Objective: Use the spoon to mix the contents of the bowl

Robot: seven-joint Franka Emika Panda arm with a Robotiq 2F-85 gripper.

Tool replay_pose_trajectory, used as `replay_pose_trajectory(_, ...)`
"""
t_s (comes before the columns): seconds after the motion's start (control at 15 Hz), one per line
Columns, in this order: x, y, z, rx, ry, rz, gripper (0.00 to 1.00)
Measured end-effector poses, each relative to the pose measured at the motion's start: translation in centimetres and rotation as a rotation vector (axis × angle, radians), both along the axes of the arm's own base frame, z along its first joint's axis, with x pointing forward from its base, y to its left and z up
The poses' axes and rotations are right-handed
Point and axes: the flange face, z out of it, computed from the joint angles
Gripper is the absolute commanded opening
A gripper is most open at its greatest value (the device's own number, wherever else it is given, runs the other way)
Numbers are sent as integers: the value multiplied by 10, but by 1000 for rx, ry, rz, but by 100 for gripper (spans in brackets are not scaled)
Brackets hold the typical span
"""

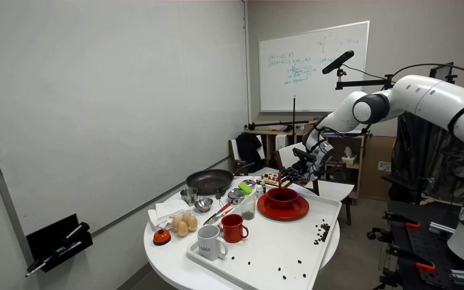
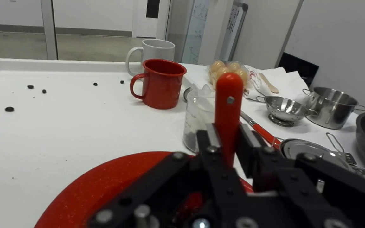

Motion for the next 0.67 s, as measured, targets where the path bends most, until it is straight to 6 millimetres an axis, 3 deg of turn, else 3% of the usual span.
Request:
replay_pose_trajectory(0.4,-4,26,-9,40,-3,50,7)
replay_pose_trajectory(0.67,7,50,-8,45,-6,103,7)
